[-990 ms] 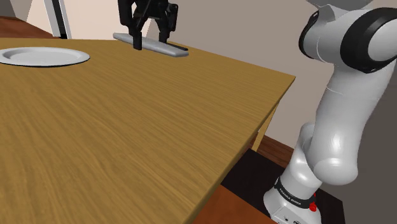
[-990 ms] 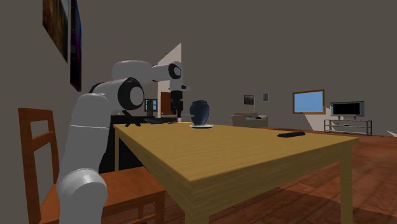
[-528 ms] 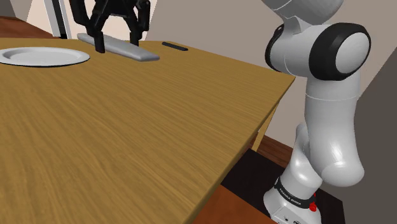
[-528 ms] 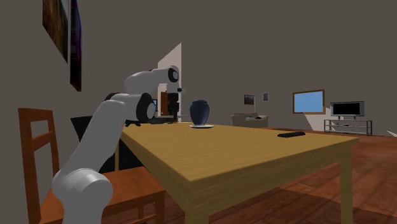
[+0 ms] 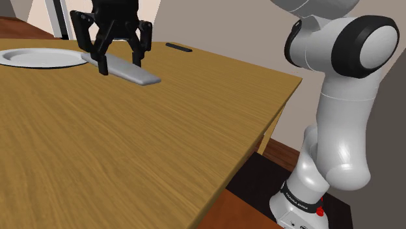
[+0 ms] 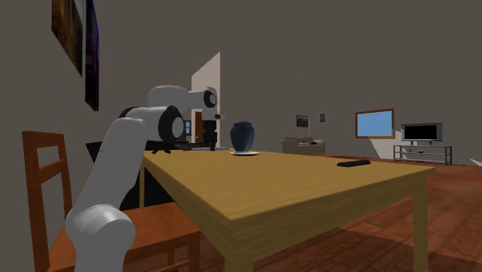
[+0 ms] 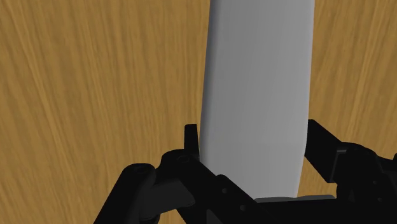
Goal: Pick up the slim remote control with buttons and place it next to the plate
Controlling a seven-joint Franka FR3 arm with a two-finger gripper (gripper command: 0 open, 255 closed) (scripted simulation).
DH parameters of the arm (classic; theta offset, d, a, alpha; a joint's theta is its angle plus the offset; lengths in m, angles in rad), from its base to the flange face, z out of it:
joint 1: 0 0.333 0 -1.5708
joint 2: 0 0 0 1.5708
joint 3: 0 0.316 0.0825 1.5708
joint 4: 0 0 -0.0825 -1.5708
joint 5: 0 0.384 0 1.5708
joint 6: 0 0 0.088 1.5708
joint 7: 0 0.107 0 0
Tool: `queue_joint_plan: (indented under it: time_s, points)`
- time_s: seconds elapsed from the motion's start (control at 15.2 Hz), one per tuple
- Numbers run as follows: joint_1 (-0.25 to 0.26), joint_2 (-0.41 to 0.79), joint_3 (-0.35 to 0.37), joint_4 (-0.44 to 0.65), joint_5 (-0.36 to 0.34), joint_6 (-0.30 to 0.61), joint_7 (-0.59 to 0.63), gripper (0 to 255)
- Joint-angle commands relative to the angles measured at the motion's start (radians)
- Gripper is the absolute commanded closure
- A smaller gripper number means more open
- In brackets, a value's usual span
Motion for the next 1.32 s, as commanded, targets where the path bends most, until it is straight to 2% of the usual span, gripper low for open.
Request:
queue_joint_plan:
  time_s: [0.0,0.2,0.73,0.79,1.12,1.25]
  points:
    - [-0.011,-0.021,-0.001,-0.059,0.01,0.041,-0.004,255]
    - [-0.023,-0.047,-0.003,-0.139,0.021,0.096,-0.008,255]
    - [-0.023,-0.047,-0.003,-0.139,0.021,0.096,-0.008,255]
    - [-0.023,-0.047,-0.003,-0.14,0.021,0.096,-0.008,0]
    - [-0.023,-0.047,-0.003,-0.14,0.021,0.096,-0.008,0]
    - [-0.003,-0.003,0.0,-0.008,0.001,0.006,-0.001,0]
